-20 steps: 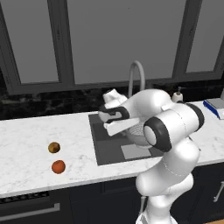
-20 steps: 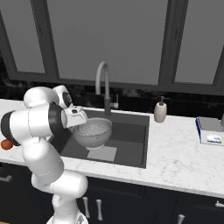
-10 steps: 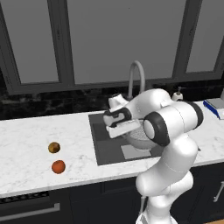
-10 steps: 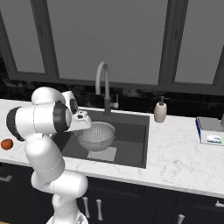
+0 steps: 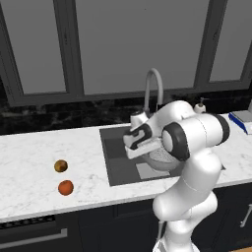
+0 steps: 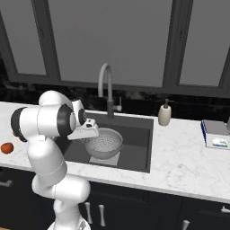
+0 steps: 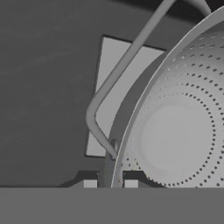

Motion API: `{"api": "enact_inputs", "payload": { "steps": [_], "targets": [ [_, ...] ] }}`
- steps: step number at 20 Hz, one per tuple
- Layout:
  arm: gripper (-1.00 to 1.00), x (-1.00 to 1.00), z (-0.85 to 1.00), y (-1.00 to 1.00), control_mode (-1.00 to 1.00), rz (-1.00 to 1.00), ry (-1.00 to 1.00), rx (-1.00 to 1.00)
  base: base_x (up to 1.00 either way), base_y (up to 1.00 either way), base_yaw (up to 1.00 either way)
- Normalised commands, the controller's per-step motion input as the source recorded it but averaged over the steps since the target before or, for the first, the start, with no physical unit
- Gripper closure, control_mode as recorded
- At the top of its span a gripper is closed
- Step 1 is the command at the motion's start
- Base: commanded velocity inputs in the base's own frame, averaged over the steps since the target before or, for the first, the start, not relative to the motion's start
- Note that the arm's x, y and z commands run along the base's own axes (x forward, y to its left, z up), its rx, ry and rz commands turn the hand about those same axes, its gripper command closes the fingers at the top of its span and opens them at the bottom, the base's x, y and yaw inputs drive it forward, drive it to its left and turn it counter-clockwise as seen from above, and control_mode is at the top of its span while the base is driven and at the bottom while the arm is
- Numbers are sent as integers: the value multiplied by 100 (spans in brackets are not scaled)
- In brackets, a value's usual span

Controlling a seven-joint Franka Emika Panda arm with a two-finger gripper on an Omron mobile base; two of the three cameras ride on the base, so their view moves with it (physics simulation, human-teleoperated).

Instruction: Put the colander in the sink, put the pear, orange in the colander, and turn on the sink faucet and pour water over the colander.

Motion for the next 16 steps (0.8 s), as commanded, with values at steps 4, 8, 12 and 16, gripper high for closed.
{"api": "enact_inputs", "payload": {
  "steps": [4,8,12,16],
  "targets": [
    [100,30,-31,0,-100,8,-6,3,0,0,0],
    [100,28,-24,0,-100,8,-3,2,0,0,0],
    [100,26,-33,0,-100,5,0,0,0,0,0],
    [100,31,-34,0,-100,6,0,0,0,0,0]
  ]
}}
